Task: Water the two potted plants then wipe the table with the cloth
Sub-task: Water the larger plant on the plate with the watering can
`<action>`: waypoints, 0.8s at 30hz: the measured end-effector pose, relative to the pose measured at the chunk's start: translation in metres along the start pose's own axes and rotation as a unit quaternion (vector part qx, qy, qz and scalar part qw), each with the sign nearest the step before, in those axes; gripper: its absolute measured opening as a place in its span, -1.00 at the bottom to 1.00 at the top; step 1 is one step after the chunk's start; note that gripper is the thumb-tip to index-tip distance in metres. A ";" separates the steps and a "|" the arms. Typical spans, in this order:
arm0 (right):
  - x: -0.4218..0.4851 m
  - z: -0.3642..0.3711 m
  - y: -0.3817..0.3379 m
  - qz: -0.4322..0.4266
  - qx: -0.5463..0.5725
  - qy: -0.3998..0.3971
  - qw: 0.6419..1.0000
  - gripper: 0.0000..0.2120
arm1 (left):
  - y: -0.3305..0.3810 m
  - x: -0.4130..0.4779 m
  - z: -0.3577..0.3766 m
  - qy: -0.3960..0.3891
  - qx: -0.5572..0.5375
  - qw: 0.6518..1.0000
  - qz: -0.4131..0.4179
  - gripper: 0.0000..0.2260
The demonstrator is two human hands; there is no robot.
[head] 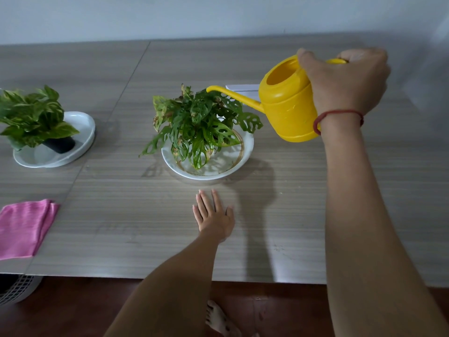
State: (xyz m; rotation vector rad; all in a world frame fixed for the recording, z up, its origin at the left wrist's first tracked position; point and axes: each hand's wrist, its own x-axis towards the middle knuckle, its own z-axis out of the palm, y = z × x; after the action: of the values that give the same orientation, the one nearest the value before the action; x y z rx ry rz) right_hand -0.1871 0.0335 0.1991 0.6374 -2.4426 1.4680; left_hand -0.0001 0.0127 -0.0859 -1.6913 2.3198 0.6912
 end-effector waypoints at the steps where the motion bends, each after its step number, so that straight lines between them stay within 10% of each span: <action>1: -0.001 0.000 -0.001 -0.001 -0.007 -0.009 1.000 -0.47 | 0.000 0.000 0.000 0.001 -0.001 1.000 0.001 -0.39; 24: -0.003 -0.010 0.008 0.022 -0.029 0.028 0.999 -0.37 | -0.001 0.002 0.004 0.020 -0.009 1.000 -0.001 -0.39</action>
State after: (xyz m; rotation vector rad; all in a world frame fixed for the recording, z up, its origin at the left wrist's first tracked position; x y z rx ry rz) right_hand -0.1888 0.0465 0.1968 0.5267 -2.4609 1.4063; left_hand -0.0004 0.0130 -0.0905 -1.7308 2.3438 0.6876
